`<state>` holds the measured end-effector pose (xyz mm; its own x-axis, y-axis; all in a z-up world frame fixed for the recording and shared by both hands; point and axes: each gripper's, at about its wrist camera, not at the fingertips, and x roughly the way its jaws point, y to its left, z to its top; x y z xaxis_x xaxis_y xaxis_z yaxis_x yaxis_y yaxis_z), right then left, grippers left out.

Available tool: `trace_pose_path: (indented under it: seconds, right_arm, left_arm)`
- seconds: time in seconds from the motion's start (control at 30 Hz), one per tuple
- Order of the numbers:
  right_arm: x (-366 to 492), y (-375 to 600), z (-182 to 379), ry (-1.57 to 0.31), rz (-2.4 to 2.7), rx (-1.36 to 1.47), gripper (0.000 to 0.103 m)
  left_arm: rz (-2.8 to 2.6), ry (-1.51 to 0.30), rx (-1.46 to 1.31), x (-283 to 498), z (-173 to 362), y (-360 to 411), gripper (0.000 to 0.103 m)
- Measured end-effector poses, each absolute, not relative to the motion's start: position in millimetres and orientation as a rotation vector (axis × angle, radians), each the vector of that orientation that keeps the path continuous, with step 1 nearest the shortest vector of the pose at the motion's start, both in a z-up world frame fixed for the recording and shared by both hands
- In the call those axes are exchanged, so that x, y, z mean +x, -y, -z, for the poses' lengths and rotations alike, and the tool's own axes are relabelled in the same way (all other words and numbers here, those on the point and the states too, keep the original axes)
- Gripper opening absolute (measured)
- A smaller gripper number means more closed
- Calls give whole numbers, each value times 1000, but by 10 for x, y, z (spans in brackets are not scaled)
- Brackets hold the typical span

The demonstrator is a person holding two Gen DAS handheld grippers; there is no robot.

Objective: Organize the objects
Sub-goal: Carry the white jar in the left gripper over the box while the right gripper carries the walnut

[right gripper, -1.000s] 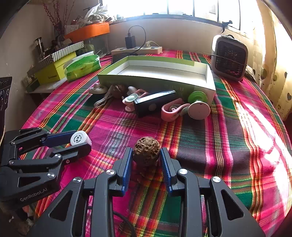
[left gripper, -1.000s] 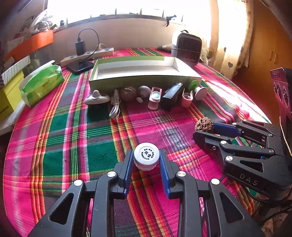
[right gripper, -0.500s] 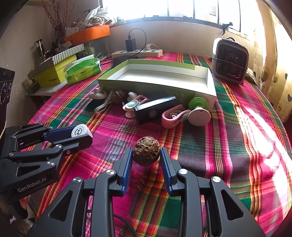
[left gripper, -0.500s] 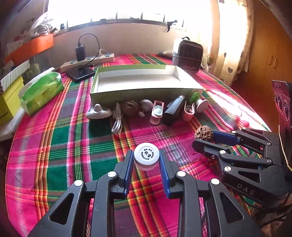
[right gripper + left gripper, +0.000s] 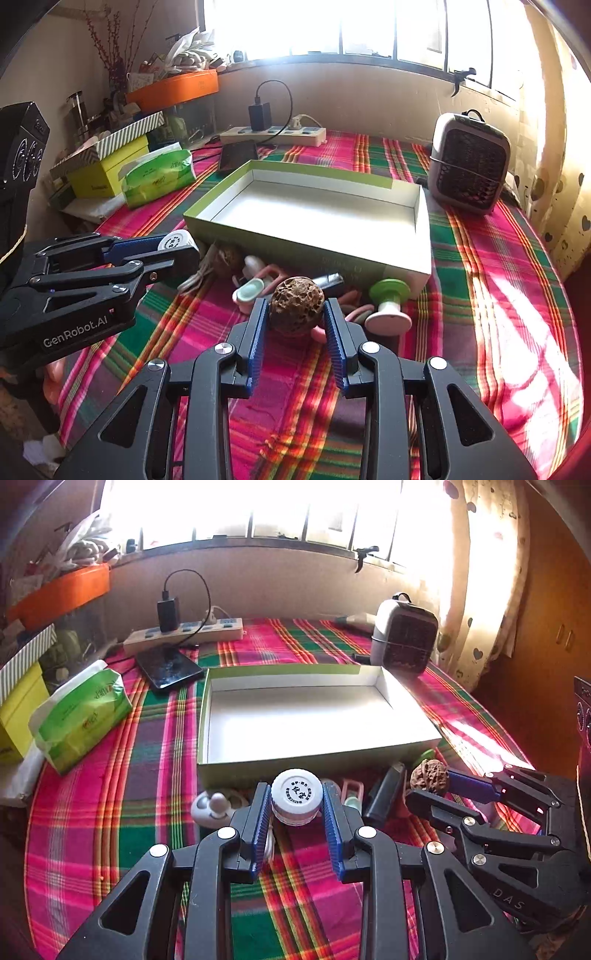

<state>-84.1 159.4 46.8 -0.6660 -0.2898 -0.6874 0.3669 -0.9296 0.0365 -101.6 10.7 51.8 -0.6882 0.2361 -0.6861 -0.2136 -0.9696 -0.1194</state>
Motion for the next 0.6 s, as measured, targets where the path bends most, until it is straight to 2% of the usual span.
trace_pose_path:
  seconds: [0.6]
  right_arm:
    - [-1678, -1592, -432, -110, 2546, 1133, 32]
  left_arm:
    - [-2651, 54, -1175, -1776, -437, -91, 26]
